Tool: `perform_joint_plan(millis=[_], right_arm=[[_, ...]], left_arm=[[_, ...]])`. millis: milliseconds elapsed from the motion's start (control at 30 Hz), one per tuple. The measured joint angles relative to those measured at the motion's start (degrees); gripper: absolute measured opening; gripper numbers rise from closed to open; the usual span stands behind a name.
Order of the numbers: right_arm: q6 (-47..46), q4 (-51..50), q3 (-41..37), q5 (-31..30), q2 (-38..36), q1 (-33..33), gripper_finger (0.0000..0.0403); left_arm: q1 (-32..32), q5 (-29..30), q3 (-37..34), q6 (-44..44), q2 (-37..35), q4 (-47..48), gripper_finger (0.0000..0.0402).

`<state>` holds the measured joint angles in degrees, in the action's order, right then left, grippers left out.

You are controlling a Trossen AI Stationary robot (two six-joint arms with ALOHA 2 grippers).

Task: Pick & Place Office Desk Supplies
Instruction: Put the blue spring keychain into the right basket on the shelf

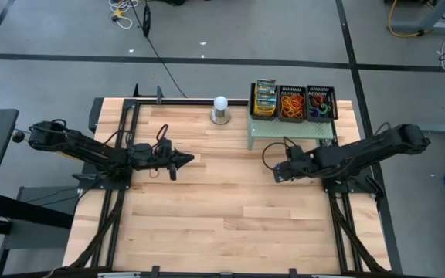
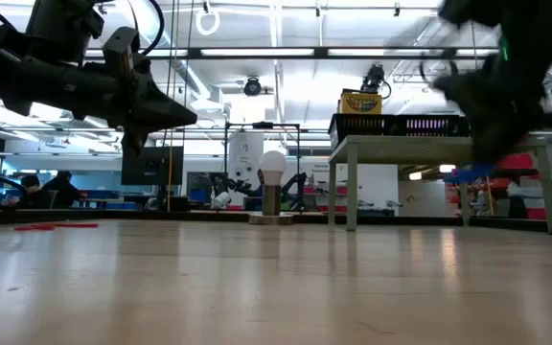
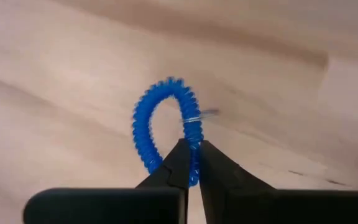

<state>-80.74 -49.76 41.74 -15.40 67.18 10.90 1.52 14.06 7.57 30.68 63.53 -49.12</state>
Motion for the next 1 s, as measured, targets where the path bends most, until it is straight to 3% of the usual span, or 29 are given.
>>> perform_joint_plan(millis=[200,367,633,833,1000], right_arm=[[0.5,-20.5,22.7,-11.4,0.0,1.1,0.0020],[-0.3,-41.2,35.3,-23.4,-0.1,-6.9,0.0019],[20.7,-39.8,34.0,-29.6,-0.5,-33.3,0.0018],[35.8,-30.4,28.1,-27.9,-0.4,-49.1,0.0018],[40.9,-23.4,24.3,-23.5,-0.4,-56.1,0.0021]], left_arm=[[0.0,4.5,0.0,-1.0,0.0,0.0,0.0010],[0.0,4.5,0.0,-2.0,0.0,0.0,0.0010],[0.0,4.4,0.0,-1.6,0.0,-0.1,0.0010],[0.0,4.4,0.0,-1.5,0.0,-0.1,0.0010],[0.0,5.0,0.0,-0.8,0.0,-0.1,0.0010]])
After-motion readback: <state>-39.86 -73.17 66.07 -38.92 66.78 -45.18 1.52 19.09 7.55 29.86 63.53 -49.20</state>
